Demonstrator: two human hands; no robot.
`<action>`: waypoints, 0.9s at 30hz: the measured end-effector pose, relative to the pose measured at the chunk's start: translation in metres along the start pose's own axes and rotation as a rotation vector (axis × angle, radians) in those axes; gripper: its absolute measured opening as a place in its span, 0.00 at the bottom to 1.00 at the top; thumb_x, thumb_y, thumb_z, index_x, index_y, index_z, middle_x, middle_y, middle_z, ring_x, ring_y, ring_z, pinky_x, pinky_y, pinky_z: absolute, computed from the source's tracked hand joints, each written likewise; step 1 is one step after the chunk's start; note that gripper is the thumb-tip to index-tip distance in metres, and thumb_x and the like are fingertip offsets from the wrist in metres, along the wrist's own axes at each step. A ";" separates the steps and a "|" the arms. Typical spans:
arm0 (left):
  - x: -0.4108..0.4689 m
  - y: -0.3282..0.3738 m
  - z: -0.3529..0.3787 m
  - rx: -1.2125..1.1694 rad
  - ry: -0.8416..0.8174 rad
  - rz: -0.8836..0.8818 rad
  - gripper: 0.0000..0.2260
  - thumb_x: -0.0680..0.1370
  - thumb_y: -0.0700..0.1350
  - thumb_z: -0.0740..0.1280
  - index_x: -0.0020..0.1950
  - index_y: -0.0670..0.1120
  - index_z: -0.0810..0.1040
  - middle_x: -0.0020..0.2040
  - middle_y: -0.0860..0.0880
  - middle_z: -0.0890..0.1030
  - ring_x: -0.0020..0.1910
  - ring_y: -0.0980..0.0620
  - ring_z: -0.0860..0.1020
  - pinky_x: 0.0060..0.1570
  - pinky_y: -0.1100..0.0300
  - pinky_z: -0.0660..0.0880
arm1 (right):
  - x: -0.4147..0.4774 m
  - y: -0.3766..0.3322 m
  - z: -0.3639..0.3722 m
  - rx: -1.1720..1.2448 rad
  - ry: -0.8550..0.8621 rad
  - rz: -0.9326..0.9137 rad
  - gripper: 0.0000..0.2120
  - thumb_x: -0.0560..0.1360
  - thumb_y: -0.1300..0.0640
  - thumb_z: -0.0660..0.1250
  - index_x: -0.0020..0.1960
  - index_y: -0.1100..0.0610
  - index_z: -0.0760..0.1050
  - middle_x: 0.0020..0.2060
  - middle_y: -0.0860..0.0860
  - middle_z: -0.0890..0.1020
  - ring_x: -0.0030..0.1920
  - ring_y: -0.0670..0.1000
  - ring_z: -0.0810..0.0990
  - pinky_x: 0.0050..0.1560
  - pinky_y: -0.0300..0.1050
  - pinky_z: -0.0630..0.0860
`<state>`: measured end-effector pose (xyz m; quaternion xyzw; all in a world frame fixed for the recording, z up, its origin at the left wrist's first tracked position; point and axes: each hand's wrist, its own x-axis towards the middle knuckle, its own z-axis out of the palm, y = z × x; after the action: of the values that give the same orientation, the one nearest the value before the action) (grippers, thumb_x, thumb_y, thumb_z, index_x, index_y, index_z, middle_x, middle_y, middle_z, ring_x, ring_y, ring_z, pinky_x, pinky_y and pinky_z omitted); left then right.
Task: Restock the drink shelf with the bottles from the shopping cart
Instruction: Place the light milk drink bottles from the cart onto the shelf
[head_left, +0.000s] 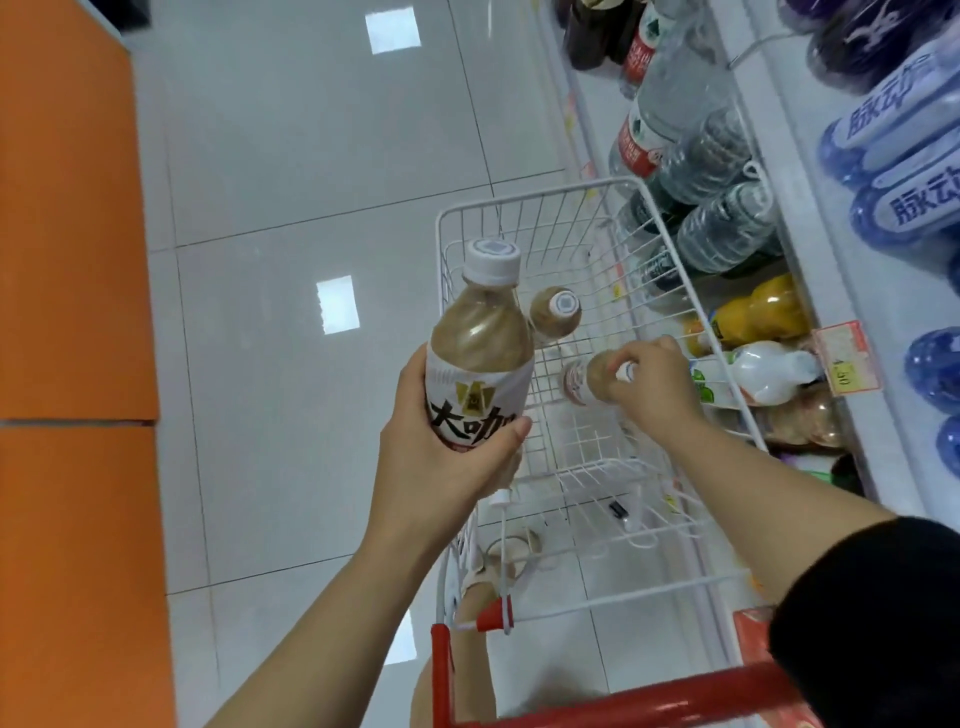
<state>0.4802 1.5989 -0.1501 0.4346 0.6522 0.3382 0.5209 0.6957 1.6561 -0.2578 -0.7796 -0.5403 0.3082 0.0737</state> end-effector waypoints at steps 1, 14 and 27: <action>-0.005 0.005 0.000 -0.005 -0.001 0.008 0.33 0.66 0.43 0.77 0.66 0.55 0.66 0.49 0.62 0.79 0.49 0.65 0.79 0.45 0.69 0.77 | -0.009 -0.006 -0.010 0.030 0.015 -0.026 0.05 0.70 0.63 0.69 0.42 0.54 0.78 0.47 0.54 0.68 0.46 0.56 0.73 0.44 0.42 0.67; -0.126 0.188 0.045 -0.159 -0.227 0.399 0.35 0.63 0.44 0.79 0.65 0.57 0.68 0.51 0.60 0.81 0.49 0.63 0.80 0.47 0.64 0.77 | -0.243 -0.061 -0.281 0.428 0.522 -0.239 0.13 0.66 0.62 0.73 0.38 0.45 0.75 0.39 0.44 0.80 0.40 0.43 0.79 0.41 0.38 0.76; -0.324 0.357 0.128 -0.353 -0.662 1.033 0.31 0.65 0.46 0.78 0.62 0.60 0.68 0.57 0.59 0.78 0.57 0.59 0.77 0.51 0.66 0.76 | -0.503 -0.019 -0.456 0.287 1.301 -0.342 0.09 0.66 0.59 0.67 0.41 0.46 0.73 0.38 0.42 0.78 0.39 0.40 0.76 0.40 0.28 0.68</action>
<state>0.7069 1.4401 0.2644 0.6822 0.0974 0.4959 0.5284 0.8222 1.3168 0.3162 -0.6923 -0.4555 -0.1699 0.5332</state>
